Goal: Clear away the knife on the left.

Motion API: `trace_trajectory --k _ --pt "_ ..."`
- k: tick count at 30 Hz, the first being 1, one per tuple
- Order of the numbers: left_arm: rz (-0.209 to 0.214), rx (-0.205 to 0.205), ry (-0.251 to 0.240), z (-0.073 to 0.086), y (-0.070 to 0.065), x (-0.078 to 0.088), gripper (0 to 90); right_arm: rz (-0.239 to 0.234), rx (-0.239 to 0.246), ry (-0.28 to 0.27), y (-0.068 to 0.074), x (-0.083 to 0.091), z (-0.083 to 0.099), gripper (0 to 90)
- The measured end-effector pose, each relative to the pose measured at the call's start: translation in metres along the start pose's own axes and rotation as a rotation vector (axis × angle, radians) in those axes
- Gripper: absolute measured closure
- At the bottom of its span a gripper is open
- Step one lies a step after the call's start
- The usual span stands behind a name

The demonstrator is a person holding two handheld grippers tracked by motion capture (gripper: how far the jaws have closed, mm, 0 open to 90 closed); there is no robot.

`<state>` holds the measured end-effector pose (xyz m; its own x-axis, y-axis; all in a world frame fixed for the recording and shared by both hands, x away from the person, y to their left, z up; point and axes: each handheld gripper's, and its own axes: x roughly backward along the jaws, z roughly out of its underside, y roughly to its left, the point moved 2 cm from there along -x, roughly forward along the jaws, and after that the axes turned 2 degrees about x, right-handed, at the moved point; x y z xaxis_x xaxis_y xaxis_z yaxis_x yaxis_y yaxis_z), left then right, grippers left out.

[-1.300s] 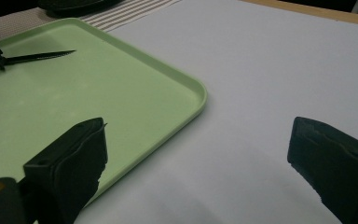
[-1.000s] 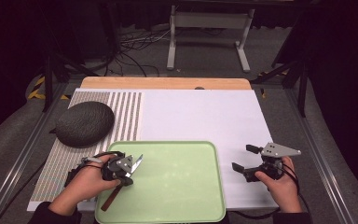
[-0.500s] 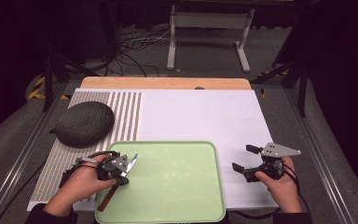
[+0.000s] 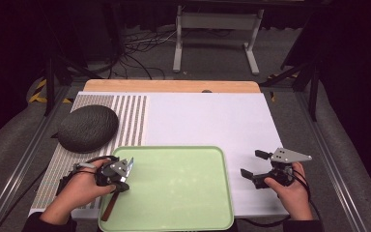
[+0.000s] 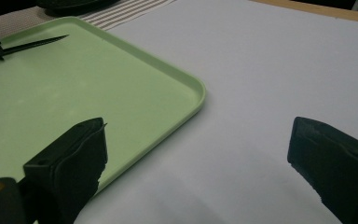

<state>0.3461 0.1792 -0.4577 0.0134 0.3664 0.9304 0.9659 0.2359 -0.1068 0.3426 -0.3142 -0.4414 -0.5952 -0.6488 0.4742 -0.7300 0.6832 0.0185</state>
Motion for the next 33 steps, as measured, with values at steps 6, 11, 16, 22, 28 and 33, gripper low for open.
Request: trace_trajectory --k 6,11,16,22,28,33 --pt "0.002 0.013 0.000 0.0049 0.0005 0.0017 88.3 -0.001 -0.001 0.003 0.0004 -0.0006 0.0002 5.5" --pt "0.009 0.020 0.005 0.0081 0.0007 0.0030 87.5 -0.001 -0.002 0.003 0.0005 -0.0005 0.0002 5.5" --pt "0.010 0.013 0.014 0.0093 0.0019 0.0040 87.5 -0.005 0.001 0.007 0.0009 -0.0010 0.0003 5.5" --pt "0.009 0.016 0.015 0.0105 0.0019 0.0043 87.6 -0.003 0.000 0.008 0.0006 -0.0008 0.0004 5.5" --pt "0.009 0.016 0.017 0.0102 0.0011 0.0044 87.0 -0.006 0.001 0.009 0.0009 -0.0011 0.0004 5.5" --pt "0.014 0.013 0.028 0.0099 -0.0006 0.0045 86.7 -0.006 0.002 0.011 0.0008 -0.0012 0.0005 5.5"
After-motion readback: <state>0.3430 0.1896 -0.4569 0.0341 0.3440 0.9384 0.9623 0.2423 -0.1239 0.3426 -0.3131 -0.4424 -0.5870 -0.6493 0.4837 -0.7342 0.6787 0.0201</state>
